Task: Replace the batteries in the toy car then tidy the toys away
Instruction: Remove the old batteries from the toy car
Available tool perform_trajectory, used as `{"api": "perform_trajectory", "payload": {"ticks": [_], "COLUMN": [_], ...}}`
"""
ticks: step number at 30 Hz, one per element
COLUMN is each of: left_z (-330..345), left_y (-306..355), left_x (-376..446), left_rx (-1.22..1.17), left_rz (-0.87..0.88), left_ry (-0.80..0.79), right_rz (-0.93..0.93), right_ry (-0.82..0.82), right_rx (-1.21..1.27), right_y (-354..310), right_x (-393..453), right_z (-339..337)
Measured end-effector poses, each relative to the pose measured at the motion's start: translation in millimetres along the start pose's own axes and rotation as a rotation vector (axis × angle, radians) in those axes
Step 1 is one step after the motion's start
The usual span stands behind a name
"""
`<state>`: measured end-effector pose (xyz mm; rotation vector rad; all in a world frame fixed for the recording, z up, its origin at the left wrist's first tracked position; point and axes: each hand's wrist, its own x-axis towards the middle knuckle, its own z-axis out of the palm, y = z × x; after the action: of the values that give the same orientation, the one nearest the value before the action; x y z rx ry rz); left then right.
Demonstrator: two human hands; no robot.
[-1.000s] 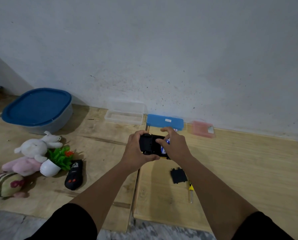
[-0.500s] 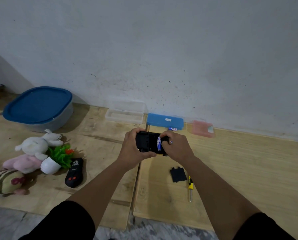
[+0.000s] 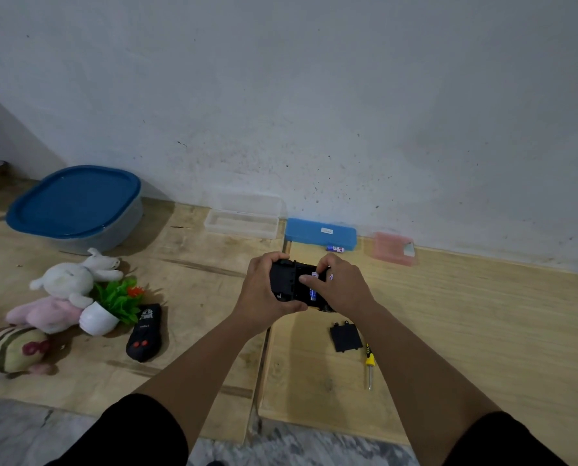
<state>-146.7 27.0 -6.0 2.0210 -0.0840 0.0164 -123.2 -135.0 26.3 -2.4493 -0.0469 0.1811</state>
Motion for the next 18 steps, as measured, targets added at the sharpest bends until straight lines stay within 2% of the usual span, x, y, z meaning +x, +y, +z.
{"api": "perform_trajectory", "payload": {"ticks": [4, 8, 18], "left_z": [2, 3, -1], "left_y": [0, -2, -8], "left_x": [0, 1, 4], "left_rx": [0.002, -0.008, -0.021], "left_rz": [-0.011, -0.029, -0.052], "left_ry": [-0.002, 0.011, 0.001], "right_rz": [0.019, -0.050, -0.050], "right_ry": [0.024, 0.091, -0.014], "right_rx": [0.095, 0.064, 0.128], "right_y": [0, 0, -8], "right_x": [-1, -2, 0], "right_z": [-1, 3, 0]}}
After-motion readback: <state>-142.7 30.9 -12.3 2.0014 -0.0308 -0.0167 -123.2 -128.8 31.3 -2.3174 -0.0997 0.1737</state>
